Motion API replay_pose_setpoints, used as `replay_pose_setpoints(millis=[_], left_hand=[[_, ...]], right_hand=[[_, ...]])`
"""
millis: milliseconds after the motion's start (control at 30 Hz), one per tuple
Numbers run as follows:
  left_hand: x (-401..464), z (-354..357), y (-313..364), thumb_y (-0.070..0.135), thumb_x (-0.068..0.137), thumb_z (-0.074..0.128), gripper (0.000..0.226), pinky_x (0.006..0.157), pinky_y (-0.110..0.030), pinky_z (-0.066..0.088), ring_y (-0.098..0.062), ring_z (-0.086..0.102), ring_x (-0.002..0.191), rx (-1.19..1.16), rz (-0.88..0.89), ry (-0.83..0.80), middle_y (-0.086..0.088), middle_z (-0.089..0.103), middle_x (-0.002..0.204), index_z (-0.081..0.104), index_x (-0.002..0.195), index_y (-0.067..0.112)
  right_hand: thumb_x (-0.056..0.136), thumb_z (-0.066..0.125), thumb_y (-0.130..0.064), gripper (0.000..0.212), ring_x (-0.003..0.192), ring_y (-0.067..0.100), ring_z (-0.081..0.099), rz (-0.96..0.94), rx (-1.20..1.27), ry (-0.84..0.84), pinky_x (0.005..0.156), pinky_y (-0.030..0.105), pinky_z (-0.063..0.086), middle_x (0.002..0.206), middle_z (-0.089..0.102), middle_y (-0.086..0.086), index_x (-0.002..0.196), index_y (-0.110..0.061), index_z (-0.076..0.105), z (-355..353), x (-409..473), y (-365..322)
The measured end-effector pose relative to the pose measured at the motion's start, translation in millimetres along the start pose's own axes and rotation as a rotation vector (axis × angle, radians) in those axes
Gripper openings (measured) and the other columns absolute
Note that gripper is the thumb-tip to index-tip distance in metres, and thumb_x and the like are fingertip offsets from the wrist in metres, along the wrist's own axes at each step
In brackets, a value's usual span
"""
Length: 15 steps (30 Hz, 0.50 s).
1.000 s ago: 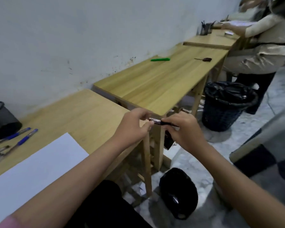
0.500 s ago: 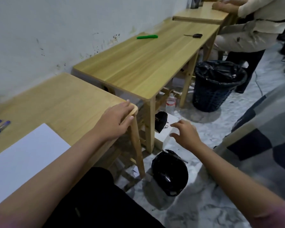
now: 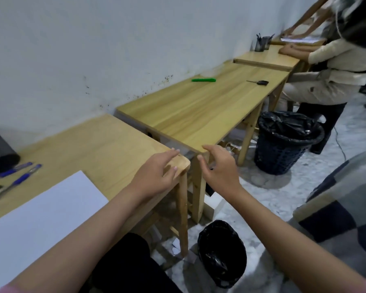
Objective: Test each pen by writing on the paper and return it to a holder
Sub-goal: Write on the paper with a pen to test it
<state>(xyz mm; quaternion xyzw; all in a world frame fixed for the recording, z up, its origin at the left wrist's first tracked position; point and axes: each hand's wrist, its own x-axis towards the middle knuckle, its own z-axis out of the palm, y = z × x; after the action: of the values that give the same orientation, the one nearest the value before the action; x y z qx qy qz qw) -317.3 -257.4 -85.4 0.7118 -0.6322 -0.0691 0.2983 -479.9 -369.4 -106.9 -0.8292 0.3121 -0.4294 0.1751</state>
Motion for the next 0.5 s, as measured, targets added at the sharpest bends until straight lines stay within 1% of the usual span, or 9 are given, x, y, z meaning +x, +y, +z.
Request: replay_pose_setpoints(millis=[67, 133, 233, 300, 400, 500], left_hand=[[-7, -17, -4, 0.030, 0.089, 0.053, 0.045, 0.104, -0.035, 0.040, -0.012, 0.045, 0.125, 0.052, -0.018, 0.057, 0.005, 0.051, 0.137, 0.045, 0.133, 0.025], [-21, -39, -13, 0.031, 0.088, 0.052, 0.042, 0.102, -0.033, 0.040, -0.015, 0.047, 0.124, 0.105, -0.053, 0.121, 0.004, 0.053, 0.134, 0.048, 0.130, 0.023], [-56, -81, -34, 0.036, 0.084, 0.047, 0.046, 0.097, -0.026, 0.035, -0.018, 0.047, 0.122, 0.149, -0.152, 0.223, 0.001, 0.055, 0.131, 0.050, 0.128, 0.020], [-90, -111, -51, 0.038, 0.082, 0.044, 0.049, 0.094, -0.022, 0.033, -0.016, 0.047, 0.120, 0.166, -0.246, 0.299, 0.003, 0.055, 0.130, 0.051, 0.127, 0.020], [-151, -153, -76, 0.040, 0.081, 0.044, 0.050, 0.096, -0.023, 0.033, -0.014, 0.047, 0.120, 0.196, -0.366, 0.389, 0.006, 0.055, 0.129, 0.050, 0.128, 0.022], [-217, -187, -99, 0.038, 0.081, 0.047, 0.048, 0.097, -0.029, 0.040, -0.015, 0.048, 0.119, 0.236, -0.482, 0.453, 0.005, 0.056, 0.127, 0.051, 0.127, 0.023]], right_hand=[[0.087, 0.063, -0.023, 0.030, 0.100, 0.018, 0.062, -0.051, 0.039, -0.010, 0.087, 0.030, 0.049, 0.106, 0.069, 0.006, 0.112, -0.008, 0.063, 10, 13, -26], [0.088, 0.061, -0.025, 0.031, 0.102, 0.019, 0.061, -0.102, 0.078, -0.066, 0.086, 0.031, 0.048, 0.108, 0.068, 0.005, 0.115, -0.009, 0.062, 27, 23, -53], [0.089, 0.058, -0.026, 0.032, 0.106, 0.022, 0.060, -0.198, 0.148, -0.159, 0.089, 0.033, 0.047, 0.111, 0.067, 0.005, 0.117, -0.011, 0.061, 64, 31, -99], [0.088, 0.059, -0.024, 0.031, 0.105, 0.024, 0.061, -0.273, 0.187, -0.211, 0.089, 0.036, 0.048, 0.110, 0.068, 0.006, 0.115, -0.010, 0.062, 93, 31, -136], [0.085, 0.061, -0.020, 0.029, 0.100, 0.027, 0.063, -0.375, 0.254, -0.308, 0.084, 0.036, 0.050, 0.104, 0.069, 0.008, 0.112, -0.008, 0.064, 137, 24, -193], [0.082, 0.060, -0.019, 0.028, 0.092, 0.030, 0.063, -0.477, 0.309, -0.393, 0.080, 0.037, 0.051, 0.097, 0.069, 0.009, 0.106, -0.008, 0.066, 178, 11, -251]])
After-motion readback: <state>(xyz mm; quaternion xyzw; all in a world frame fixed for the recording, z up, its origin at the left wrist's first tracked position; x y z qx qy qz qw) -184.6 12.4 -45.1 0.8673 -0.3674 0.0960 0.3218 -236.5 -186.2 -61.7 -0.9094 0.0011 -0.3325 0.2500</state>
